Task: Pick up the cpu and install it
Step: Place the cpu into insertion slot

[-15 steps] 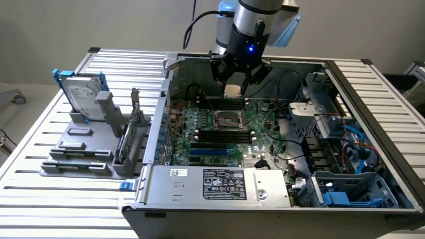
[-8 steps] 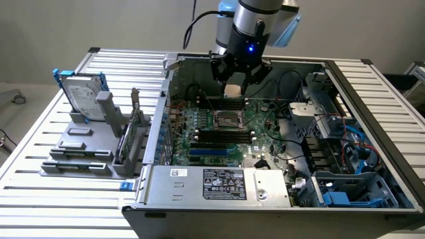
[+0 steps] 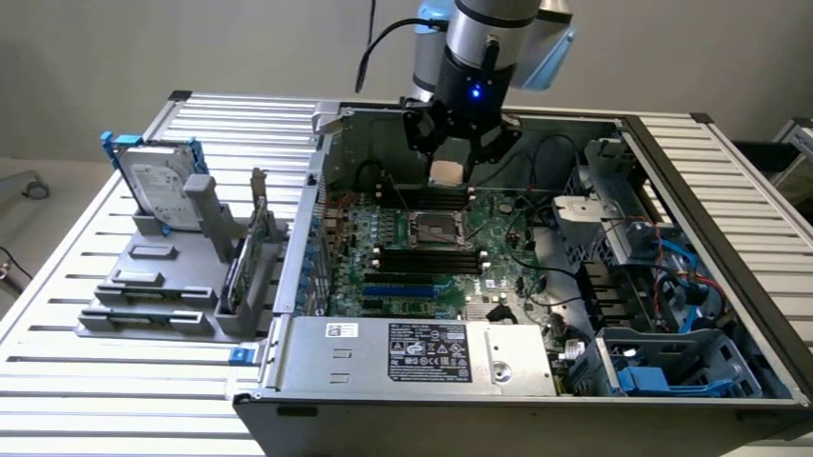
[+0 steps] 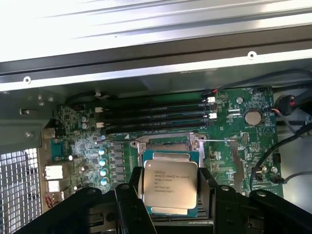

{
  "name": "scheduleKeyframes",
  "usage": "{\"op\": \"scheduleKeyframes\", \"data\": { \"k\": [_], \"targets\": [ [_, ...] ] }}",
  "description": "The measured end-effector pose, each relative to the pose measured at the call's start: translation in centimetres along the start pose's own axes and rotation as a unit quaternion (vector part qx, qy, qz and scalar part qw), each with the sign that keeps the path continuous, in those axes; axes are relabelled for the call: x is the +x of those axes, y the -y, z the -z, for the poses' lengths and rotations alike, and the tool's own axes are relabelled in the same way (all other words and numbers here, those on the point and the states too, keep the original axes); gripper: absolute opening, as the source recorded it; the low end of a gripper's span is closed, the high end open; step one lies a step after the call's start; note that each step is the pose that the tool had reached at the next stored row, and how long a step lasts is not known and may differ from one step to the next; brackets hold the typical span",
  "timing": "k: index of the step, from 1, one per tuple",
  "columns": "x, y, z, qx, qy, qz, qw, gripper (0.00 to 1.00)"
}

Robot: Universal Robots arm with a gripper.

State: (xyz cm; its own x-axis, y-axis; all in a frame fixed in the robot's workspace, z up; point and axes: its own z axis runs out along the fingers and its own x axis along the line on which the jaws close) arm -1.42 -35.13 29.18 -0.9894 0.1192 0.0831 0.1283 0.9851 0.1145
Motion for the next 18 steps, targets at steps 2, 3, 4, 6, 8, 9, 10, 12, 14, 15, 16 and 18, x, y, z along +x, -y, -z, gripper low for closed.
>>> {"op": "scheduleKeyframes", "data": {
  "k": [2,3,4,6,8,9,10,12,14,15,16,18],
  "targets": [
    [0.00,0.00,-0.01,-0.0016,0.0021,-0.018,0.9998,0.55],
    [0.00,0.00,-0.01,-0.0023,0.0031,-0.026,0.9996,0.55],
    [0.00,0.00,-0.01,-0.0030,0.0041,-0.035,0.9994,0.55],
    [0.00,0.00,-0.03,-0.0045,0.0061,-0.053,0.9986,0.55],
    [0.00,0.00,-0.04,-0.0060,0.0082,-0.071,0.9975,0.55],
    [-0.01,0.00,-0.06,-0.0068,0.0092,-0.079,0.9968,0.55],
    [-0.01,0.01,-0.08,-0.0076,0.0103,-0.089,0.9960,0.55],
    [-0.01,0.01,-0.12,-0.0090,0.0123,-0.106,0.9942,0.55],
    [-0.01,0.02,-0.18,-0.0105,0.0145,-0.125,0.9920,0.55],
    [-0.01,0.03,-0.23,-0.0113,0.0155,-0.134,0.9908,0.55],
    [-0.02,0.03,-0.27,-0.0120,0.0165,-0.142,0.9896,0.55],
    [-0.03,0.04,-0.38,-0.0135,0.0186,-0.160,0.9868,0.55]
  ]
}}
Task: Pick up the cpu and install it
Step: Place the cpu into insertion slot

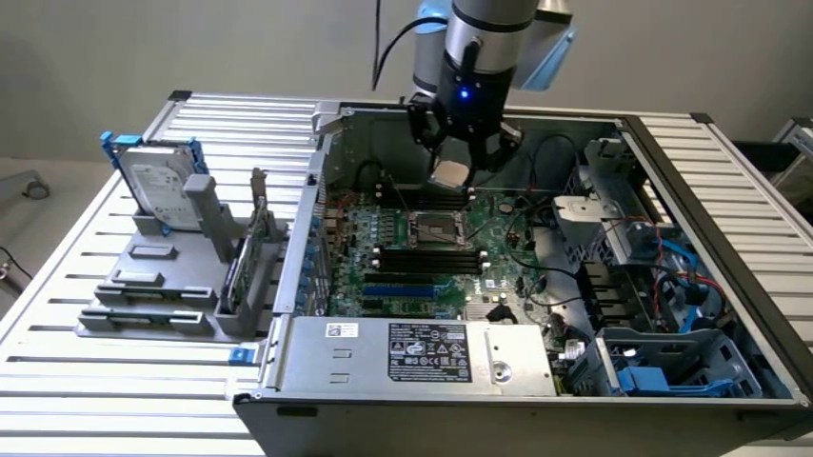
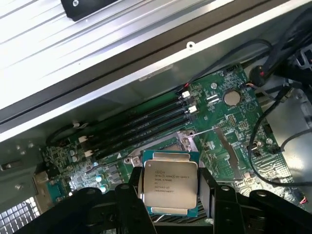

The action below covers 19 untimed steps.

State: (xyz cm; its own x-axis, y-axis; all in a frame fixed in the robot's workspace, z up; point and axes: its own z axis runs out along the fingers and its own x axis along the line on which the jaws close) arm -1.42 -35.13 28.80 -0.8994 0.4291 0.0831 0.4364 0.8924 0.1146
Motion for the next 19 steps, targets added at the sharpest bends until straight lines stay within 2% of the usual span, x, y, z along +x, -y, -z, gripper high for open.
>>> {"op": "scheduleKeyframes", "data": {
  "k": [5,10,15,19],
  "targets": [
    [0.0,0.04,-0.35,-0.0038,0.0053,-0.045,0.9990,0.55],
    [-0.1,0.09,-0.74,-0.0075,0.0104,-0.089,0.9959,0.55],
    [-0.1,0.15,-1.32,-0.0113,0.0155,-0.134,0.9907,0.55],
    [-0.2,0.22,-1.85,-0.0139,0.0194,-0.170,0.9851,0.55]
  ]
}}
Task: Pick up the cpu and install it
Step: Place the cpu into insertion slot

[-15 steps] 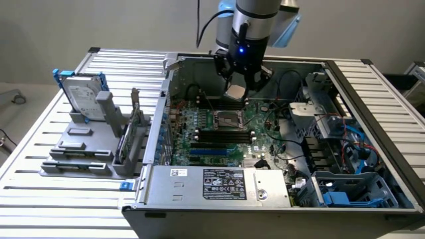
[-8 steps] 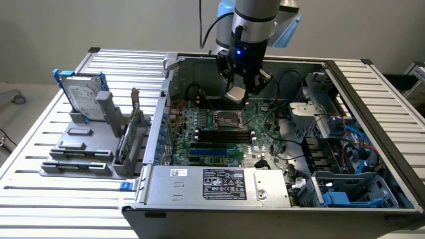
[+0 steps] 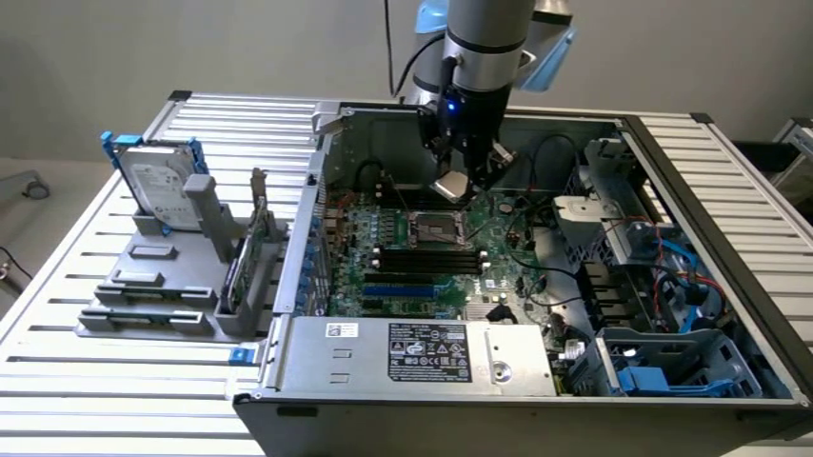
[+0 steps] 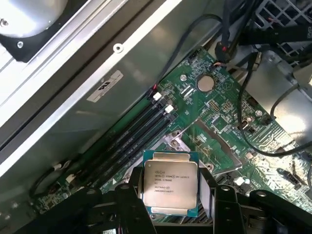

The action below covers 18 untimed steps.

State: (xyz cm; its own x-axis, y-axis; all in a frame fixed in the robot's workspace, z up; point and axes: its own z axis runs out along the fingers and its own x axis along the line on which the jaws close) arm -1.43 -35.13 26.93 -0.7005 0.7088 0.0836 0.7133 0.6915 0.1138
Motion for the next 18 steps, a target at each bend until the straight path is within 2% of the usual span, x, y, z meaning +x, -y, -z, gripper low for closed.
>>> {"op": "scheduleKeyframes", "data": {
  "k": [4,6,10,15,18],
  "targets": [
    [-0.04,0.05,-0.48,-0.0026,0.0036,-0.036,0.9994,0.55],
    [-0.05,0.06,-0.59,-0.0024,0.0041,-0.052,0.9986,0.55],
    [-0.06,0.08,-0.67,0.0015,0.0016,-0.077,0.9970,0.55],
    [-0.06,0.09,-0.75,0.0058,-0.0010,-0.108,0.9941,0.55],
    [-0.06,0.10,-0.78,0.0066,-0.0012,-0.124,0.9923,0.55]
  ]
}}
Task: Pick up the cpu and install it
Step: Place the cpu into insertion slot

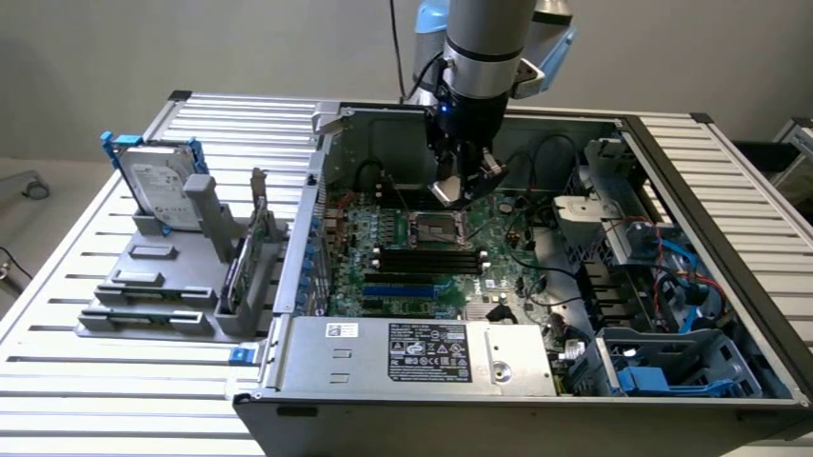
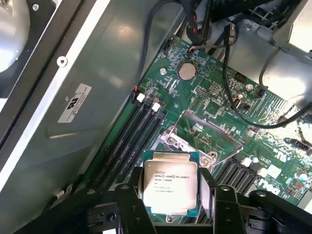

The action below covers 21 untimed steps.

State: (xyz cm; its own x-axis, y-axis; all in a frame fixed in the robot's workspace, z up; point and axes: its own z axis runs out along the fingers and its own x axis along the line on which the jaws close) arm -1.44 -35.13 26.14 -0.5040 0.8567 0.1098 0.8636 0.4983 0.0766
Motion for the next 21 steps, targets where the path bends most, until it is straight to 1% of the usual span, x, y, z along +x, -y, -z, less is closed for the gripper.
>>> {"op": "scheduleKeyframes", "data": {
  "k": [7,14,18,21],
  "targets": [
    [0.1,0.17,-0.08,-0.0020,0.0014,-0.030,0.9995,0.55],
    [0.6,1.00,-0.18,-0.0037,0.0026,-0.046,0.9989,0.55],
    [0.9,1.37,-0.23,-0.0052,0.0036,-0.060,0.9982,0.55],
    [0.9,1.52,-0.30,-0.0069,0.0047,-0.074,0.9972,0.55]
  ]
}}
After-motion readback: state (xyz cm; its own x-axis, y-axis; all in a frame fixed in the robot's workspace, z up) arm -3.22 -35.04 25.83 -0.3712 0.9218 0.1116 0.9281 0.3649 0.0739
